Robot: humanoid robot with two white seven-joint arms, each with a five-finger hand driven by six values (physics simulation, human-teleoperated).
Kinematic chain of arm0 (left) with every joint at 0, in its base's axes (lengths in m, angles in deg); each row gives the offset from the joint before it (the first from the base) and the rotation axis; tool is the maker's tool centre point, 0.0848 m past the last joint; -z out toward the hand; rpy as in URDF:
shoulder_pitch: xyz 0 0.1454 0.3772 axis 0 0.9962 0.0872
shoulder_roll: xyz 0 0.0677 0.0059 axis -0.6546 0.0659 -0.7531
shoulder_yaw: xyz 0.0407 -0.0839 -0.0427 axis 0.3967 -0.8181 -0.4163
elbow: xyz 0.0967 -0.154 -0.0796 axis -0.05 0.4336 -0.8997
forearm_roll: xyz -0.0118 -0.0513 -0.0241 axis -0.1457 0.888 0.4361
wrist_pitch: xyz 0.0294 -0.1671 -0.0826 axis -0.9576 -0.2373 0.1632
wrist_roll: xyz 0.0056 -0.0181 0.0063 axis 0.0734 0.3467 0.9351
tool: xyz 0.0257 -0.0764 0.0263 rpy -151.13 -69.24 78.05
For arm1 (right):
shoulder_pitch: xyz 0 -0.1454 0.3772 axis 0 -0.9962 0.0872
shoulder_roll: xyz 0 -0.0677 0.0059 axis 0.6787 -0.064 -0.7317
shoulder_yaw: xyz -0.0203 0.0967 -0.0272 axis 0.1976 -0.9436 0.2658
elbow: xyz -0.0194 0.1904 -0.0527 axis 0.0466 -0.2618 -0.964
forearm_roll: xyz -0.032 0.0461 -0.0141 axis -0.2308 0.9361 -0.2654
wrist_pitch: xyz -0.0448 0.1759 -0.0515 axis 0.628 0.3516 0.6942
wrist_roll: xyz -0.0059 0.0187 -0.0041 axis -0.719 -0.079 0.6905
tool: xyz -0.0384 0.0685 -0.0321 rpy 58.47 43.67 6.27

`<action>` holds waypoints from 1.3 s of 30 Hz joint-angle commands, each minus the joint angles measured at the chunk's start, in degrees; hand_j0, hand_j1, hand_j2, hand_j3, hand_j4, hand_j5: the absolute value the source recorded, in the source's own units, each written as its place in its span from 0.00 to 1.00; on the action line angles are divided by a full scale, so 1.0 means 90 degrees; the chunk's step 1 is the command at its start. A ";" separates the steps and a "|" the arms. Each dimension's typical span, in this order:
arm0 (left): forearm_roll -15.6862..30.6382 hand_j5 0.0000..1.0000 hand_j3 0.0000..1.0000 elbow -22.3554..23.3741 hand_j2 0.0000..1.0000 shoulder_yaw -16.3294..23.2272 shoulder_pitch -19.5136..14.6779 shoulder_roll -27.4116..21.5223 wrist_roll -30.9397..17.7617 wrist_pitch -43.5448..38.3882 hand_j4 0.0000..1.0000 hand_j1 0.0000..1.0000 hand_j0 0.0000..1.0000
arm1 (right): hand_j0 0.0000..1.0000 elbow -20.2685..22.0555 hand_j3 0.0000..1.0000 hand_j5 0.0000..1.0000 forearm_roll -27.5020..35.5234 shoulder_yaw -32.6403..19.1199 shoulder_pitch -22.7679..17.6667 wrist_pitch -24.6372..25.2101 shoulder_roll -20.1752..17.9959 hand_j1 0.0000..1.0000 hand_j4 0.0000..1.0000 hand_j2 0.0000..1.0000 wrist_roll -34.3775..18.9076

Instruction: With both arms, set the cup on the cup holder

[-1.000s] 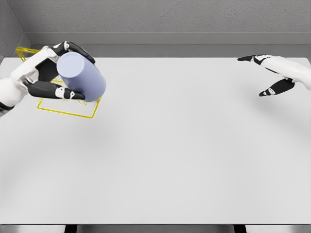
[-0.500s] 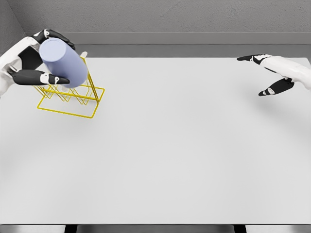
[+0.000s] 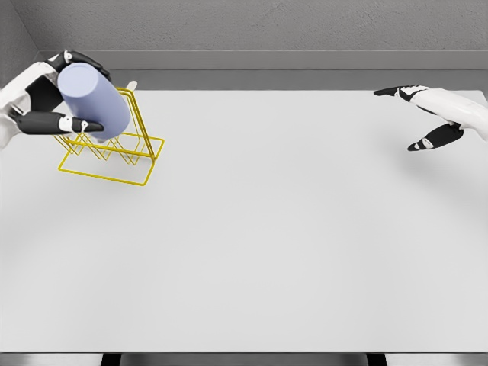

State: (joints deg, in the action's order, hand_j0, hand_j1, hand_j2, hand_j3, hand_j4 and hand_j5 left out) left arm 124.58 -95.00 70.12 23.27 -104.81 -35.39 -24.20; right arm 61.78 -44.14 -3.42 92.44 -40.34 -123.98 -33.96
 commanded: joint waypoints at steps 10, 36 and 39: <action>0.0050 0.41 0.41 0.0079 0.41 0.0012 0.0049 -0.0063 0.0000 -0.0007 0.41 0.41 0.41 | 1.00 0.0002 1.00 1.00 0.0045 -0.0015 0.0000 0.0011 -0.0008 1.00 1.00 1.00 0.0003; 0.0030 0.43 0.43 0.0138 0.43 0.0012 0.0166 -0.0082 0.0000 -0.0016 0.43 0.43 0.43 | 1.00 0.0002 1.00 1.00 0.0045 -0.0005 -0.0020 0.0011 0.0002 1.00 1.00 1.00 0.0003; 0.0030 0.45 0.45 0.0138 0.45 0.0012 0.0166 -0.0082 0.0000 -0.0016 0.45 0.45 0.45 | 1.00 0.0002 1.00 1.00 0.0045 -0.0005 -0.0010 0.0011 0.0012 1.00 1.00 1.00 0.0003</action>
State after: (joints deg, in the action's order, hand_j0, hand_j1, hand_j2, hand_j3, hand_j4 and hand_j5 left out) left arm 124.42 -93.73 70.26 24.77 -105.48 -35.42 -24.25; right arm 61.78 -44.14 -3.41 92.35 -40.34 -123.88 -33.96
